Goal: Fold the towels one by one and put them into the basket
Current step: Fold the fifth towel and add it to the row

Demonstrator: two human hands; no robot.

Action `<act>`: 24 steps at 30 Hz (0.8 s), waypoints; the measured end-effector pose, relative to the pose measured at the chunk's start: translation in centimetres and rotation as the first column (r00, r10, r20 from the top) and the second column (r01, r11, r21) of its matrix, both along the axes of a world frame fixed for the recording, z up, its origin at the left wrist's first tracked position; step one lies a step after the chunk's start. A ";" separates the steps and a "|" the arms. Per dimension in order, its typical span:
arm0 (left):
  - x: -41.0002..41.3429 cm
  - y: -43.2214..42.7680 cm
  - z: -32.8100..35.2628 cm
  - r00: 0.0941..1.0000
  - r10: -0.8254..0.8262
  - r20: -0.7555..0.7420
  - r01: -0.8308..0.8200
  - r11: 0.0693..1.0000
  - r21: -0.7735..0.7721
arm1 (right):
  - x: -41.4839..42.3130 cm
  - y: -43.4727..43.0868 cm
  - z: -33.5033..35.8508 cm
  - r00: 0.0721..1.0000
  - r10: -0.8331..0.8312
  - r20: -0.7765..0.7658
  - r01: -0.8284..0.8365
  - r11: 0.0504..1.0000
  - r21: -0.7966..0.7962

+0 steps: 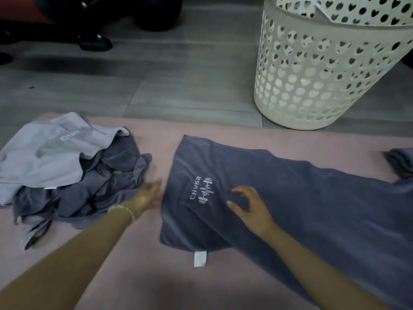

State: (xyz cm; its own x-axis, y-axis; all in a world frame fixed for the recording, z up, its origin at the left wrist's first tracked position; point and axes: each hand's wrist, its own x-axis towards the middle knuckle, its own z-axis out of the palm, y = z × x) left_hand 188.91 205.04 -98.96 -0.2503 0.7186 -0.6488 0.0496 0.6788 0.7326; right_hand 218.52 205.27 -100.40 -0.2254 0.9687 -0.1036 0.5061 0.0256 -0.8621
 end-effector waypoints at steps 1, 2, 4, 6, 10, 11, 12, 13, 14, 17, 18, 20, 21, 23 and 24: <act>1.0 -1.6 -1.7 0.997 -0.064 -0.053 0.064 0.998 -0.009 | 0.2 -0.7 -0.3 1.000 -0.001 0.005 0.001 1.000 -0.030; 2.1 -3.0 -2.8 0.983 -0.111 -0.148 0.113 0.994 0.004 | 0.3 -1.4 -0.5 1.000 0.012 0.019 -0.010 0.998 -0.066; 3.2 -4.7 -4.0 0.938 -0.047 -0.343 0.079 0.994 0.078 | 0.1 -3.1 -1.0 0.995 0.091 0.050 -0.083 0.987 -0.137; 3.6 -6.1 -4.5 0.931 -0.003 -0.364 0.023 0.999 0.049 | -0.7 -5.1 -1.6 0.969 0.231 0.089 -0.209 0.957 -0.201; 3.1 -9.4 -5.0 0.932 -0.190 -0.308 0.193 0.981 -0.022 | -3.1 -7.7 -3.2 0.896 0.379 0.233 -0.329 0.917 -0.227; 2.9 -10.1 -5.0 0.936 -0.190 -0.298 0.201 0.980 0.007 | -3.6 -8.1 -3.5 0.909 0.343 0.238 -0.294 0.931 -0.216; 2.7 -10.6 -5.0 0.939 -0.169 -0.300 0.193 0.980 0.050 | -4.1 -8.4 -3.9 0.919 0.297 0.261 -0.252 0.948 -0.192; 2.7 -11.0 -5.0 0.947 -0.134 -0.292 0.167 0.982 0.091 | -4.6 -8.6 -4.2 0.918 0.260 0.301 -0.220 0.962 -0.160; 2.7 -11.2 -4.8 0.959 -0.082 -0.270 0.118 0.986 0.121 | -5.1 -8.7 -4.5 0.908 0.239 0.345 -0.203 0.970 -0.136; 2.9 -11.3 -4.4 0.992 0.087 -0.096 -0.077 0.992 0.097 | -5.9 -8.2 -4.7 0.888 0.242 0.391 -0.201 0.969 -0.142; 2.9 -11.2 -4.3 0.990 0.136 -0.040 -0.133 0.988 0.078 | -6.0 -7.9 -4.5 0.884 0.266 0.385 -0.214 0.962 -0.172; 3.1 -11.0 -4.1 0.966 0.249 0.066 -0.253 0.966 0.045 | -6.2 -7.4 -3.7 0.909 0.308 0.280 -0.245 0.940 -0.237; 2.9 -10.8 -3.8 0.946 0.304 0.110 -0.308 0.951 0.028 | -6.7 -7.5 -2.9 0.933 0.319 0.166 -0.267 0.923 -0.276; 2.2 -10.6 -3.3 0.902 0.395 0.175 -0.401 0.916 0.000 | -8.4 -8.8 -1.2 0.949 0.305 -0.079 -0.313 0.880 -0.357; 1.7 -10.5 -3.0 0.889 0.414 0.196 -0.423 0.906 0.000 | -9.5 -9.6 -0.8 0.948 0.274 -0.161 -0.316 0.861 -0.399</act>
State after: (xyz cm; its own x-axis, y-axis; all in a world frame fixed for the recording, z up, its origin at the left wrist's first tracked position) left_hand 190.57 194.51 -101.93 -0.4113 0.6014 -0.6849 -0.3727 0.5748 0.7285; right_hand 209.06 195.63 -101.19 -0.5232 0.7275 -0.4439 0.4465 -0.2097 -0.8699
